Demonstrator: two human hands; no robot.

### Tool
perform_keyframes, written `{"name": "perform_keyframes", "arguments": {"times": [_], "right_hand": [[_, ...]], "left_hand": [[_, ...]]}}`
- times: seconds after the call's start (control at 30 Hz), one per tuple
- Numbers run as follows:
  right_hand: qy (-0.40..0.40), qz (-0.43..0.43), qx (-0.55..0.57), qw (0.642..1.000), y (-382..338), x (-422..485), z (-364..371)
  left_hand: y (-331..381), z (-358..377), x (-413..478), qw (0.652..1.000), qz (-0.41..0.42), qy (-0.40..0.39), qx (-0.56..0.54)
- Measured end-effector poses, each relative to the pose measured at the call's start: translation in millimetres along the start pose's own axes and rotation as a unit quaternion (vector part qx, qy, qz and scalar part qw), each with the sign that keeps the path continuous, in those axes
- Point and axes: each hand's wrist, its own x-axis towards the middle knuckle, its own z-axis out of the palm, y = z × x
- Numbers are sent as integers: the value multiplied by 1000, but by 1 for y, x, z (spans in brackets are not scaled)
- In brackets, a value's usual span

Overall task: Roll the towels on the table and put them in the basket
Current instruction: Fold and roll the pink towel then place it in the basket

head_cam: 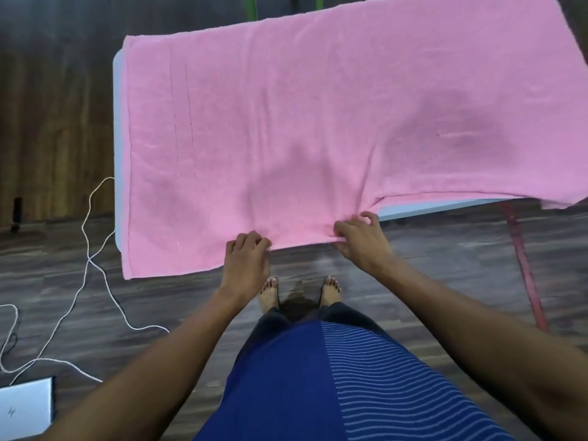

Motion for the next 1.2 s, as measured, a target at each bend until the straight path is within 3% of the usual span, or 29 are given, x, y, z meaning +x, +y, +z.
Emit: {"name": "perform_keyframes", "arguments": {"times": [0.2, 0.4, 0.5, 0.6, 0.73, 0.87, 1.03, 1.2], "right_hand": [[23, -27, 104, 994, 1, -15, -2], [45, 37, 51, 997, 54, -17, -1], [48, 74, 69, 994, 76, -22, -1], [68, 75, 103, 990, 78, -29, 2], [110, 54, 124, 985, 66, -41, 4], [132, 79, 125, 980, 79, -44, 0], [101, 67, 83, 989, 128, -44, -4], [41, 1, 127, 991, 161, -46, -15]], "left_hand": [[82, 24, 24, 997, 69, -20, -41], [92, 21, 28, 993, 67, 9, -93], [85, 24, 23, 997, 53, 4, -60], [91, 30, 23, 998, 46, -19, -33], [136, 39, 38, 992, 104, -56, -48], [158, 48, 57, 991, 92, -59, -79], [156, 43, 54, 991, 85, -16, -106], [167, 54, 47, 1000, 10, -23, -1]]}}
